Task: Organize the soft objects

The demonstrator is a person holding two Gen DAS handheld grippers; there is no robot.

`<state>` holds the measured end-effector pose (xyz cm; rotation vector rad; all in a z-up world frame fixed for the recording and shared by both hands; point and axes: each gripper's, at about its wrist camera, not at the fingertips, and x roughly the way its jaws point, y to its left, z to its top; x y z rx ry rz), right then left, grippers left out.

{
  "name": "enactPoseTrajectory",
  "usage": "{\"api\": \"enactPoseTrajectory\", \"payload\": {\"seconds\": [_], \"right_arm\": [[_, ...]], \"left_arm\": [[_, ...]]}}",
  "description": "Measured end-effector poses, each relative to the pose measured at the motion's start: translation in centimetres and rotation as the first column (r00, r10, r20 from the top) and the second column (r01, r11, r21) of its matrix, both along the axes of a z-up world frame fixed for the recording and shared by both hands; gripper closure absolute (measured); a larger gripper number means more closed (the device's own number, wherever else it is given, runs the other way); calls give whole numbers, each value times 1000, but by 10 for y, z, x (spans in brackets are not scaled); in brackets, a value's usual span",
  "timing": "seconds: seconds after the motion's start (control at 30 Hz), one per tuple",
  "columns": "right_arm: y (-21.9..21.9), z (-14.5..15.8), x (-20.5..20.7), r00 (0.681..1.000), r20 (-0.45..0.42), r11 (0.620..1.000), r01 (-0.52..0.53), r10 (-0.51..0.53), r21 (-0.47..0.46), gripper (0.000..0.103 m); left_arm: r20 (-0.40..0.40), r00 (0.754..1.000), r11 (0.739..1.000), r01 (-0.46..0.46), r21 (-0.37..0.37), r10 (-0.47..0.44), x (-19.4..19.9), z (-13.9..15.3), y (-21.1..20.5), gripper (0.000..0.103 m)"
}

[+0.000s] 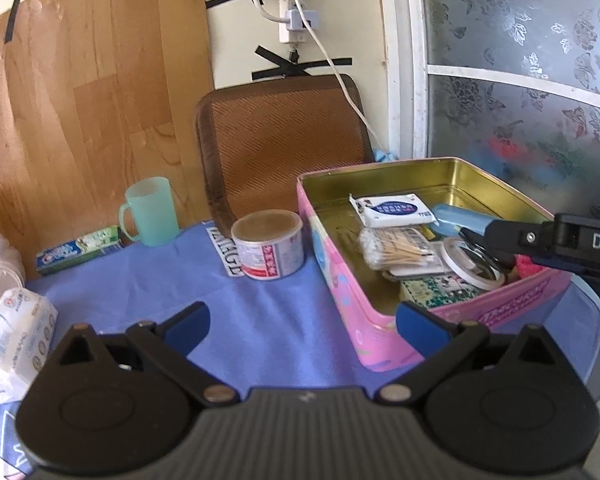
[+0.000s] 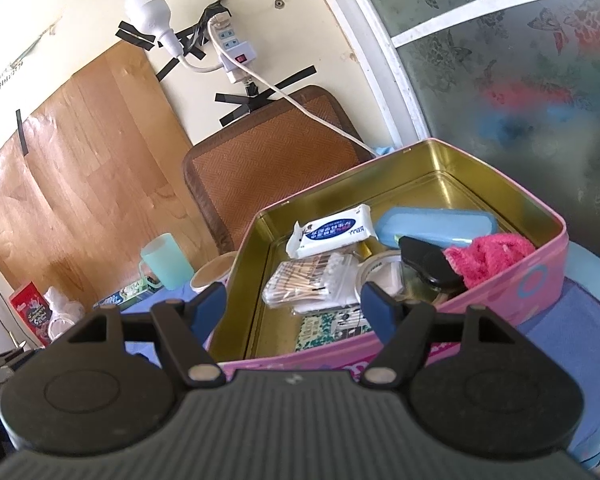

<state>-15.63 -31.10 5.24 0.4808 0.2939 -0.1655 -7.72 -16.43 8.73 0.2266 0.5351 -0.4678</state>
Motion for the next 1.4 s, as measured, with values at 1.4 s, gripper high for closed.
{"api": "enactPoseTrajectory", "payload": {"seconds": [1.4], "right_arm": [[-4,-3,-6,1000,9,1000,14,-14,24,27]], "left_arm": [[-31,998,998,-50,39,51,6,-8,1,0]]}}
